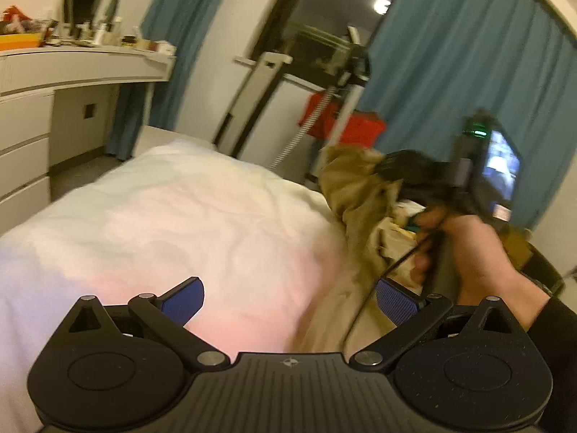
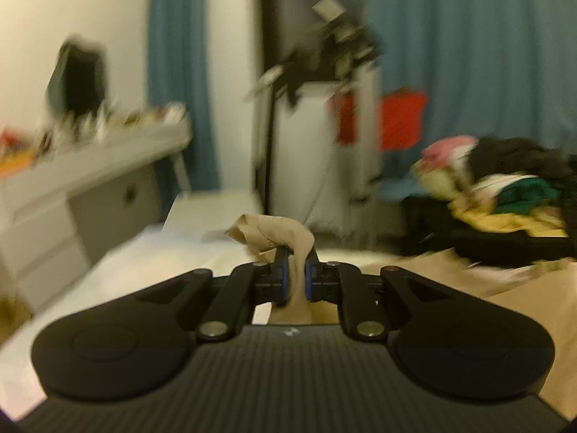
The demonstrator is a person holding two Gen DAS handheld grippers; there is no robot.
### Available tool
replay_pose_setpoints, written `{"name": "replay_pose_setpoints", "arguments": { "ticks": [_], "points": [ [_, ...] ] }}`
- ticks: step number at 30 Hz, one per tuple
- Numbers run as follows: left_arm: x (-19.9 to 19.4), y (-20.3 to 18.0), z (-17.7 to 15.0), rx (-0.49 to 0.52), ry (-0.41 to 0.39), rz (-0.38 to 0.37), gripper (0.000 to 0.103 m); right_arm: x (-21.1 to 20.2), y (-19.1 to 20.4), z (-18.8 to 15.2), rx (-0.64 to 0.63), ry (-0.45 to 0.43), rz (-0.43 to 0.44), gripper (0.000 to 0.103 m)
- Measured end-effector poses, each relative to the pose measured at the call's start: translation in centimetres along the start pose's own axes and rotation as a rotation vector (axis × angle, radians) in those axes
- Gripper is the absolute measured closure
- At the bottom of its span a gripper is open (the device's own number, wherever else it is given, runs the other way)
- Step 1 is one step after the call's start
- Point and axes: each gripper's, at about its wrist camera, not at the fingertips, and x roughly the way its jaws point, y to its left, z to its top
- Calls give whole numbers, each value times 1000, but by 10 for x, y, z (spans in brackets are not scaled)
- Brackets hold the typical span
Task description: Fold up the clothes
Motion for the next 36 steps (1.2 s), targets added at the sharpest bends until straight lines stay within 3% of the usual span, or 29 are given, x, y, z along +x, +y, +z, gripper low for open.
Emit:
{"name": "replay_pose_setpoints", "arguments": {
  "ticks": [3,7,9,14,17,19,20,21,26,32,36],
  "points": [
    [-5,-11,-6,11,3,-81,0,-36,-58,2,95,-106,-88,92],
    [0,-37,-20,93,18,-113,0,-58,-134,-25,242,-134,-235,92],
    [11,-48,-28,126,52,-111,0,-55,-169,-46,311,-90,-282,92],
    [37,-72,-47,196,124,-78,0,-29,-226,-92,453,50,-296,89],
    [47,-80,-55,227,141,-65,0,-18,-231,-100,482,82,-259,83],
    [53,-85,-59,242,152,-58,0,-22,-227,-98,463,86,-225,61],
    [55,-88,-61,253,154,-57,0,-23,-224,-95,452,90,-203,42],
    [56,-91,-63,264,156,-55,0,-25,-221,-93,438,92,-186,31],
    [57,-96,-60,301,148,-71,0,-63,-195,-72,362,82,-150,29],
    [33,-100,-57,339,72,-54,0,-147,-164,-52,305,28,-146,29],
    [17,-103,-58,350,61,-67,0,-208,-142,-52,261,9,-169,29]
  ]
}}
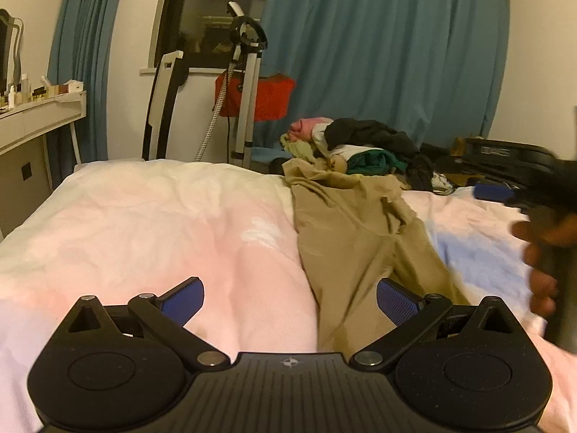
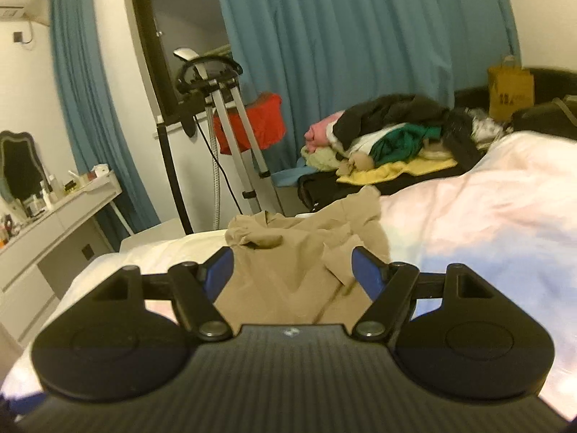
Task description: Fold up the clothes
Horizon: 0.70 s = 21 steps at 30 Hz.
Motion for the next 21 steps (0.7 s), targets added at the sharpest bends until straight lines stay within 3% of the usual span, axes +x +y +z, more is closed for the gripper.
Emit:
{"name": "replay_pose_setpoints", "arguments": {
  "ticks": [7,12,21],
  "points": [
    [-42,-13,0,53,-13,-26,0,-100,9,-19,5,-35,6,29],
    [-60,-22,-4,67,-23,-33,0,-149,9,-44,35,-27,16,29],
    [-50,-23,-25,10,120,-62,0,-162,-1,-71,35,0,18,29]
  ]
}}
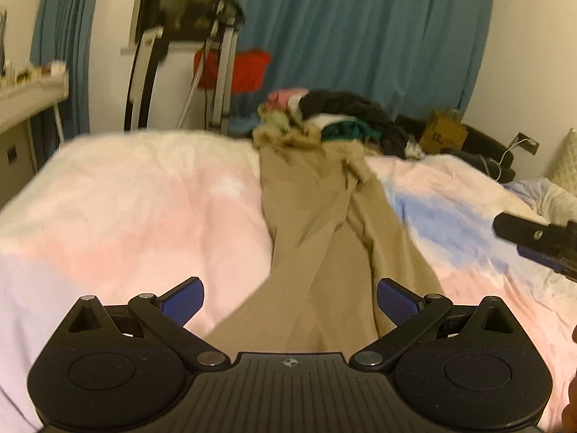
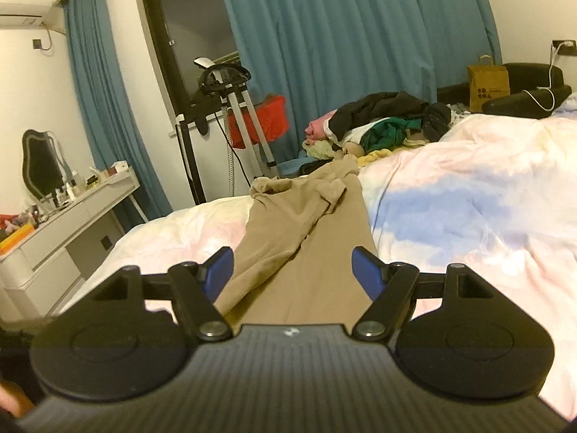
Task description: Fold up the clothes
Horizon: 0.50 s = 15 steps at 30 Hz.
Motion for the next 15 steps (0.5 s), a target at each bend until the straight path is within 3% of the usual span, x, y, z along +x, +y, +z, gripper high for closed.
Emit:
{"name": "replay_pose_setpoints", "arguments": {
  "ticks": [7,15],
  "points": [
    [12,19,5,-17,95,25,0,5,-6,-4,10,15,13,29],
    [20,97,39,-149,255,-51,3,11,-21,-6,79,46,17,29]
  ]
}}
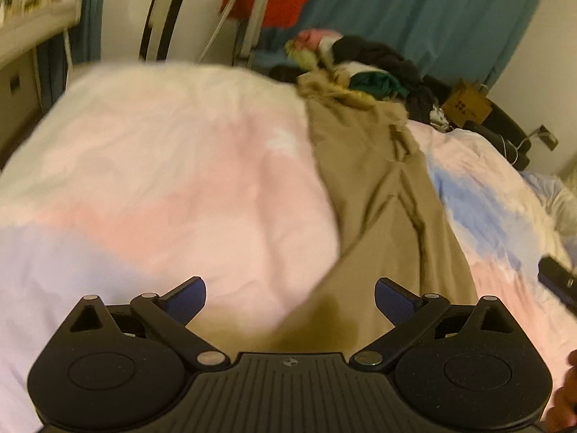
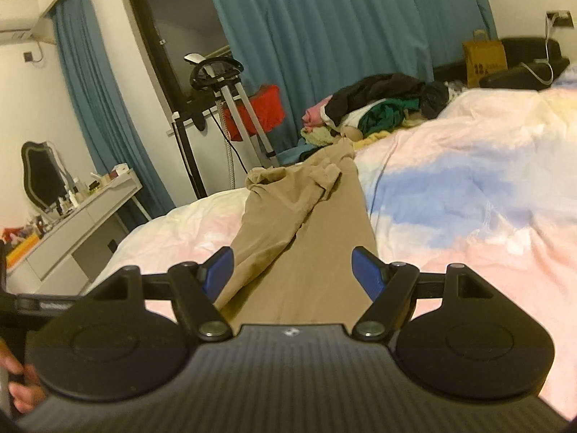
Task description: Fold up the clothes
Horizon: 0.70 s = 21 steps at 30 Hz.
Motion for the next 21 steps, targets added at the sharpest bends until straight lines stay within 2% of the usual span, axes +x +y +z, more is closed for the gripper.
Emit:
{"name": "replay_pose_setpoints", "arguments": {
  "ticks": [4,8,11,13,17,19,21],
  "points": [
    [5,45,11,-72,109,-121,8,7,-7,0,41,20,-8,29],
    [11,69,9,-57,145,-144,16,14,-13,-2,75,50,-18,29],
    [21,80,5,-46,185,-212,23,18,-16,-3,95,72,-21,29],
    [26,79,0,4,208,-237,33,20,-17,-4,99,82,-23,29],
    [36,76,-9,107,253,-285,42,23,-17,-5,90,93,-41,29],
    [36,74,-11,145,275,-314,53,25,-18,-6,94,99,-49,29],
    [35,70,-14,175,295,-335,55,27,-20,-7,101,106,-55,29]
  ]
}}
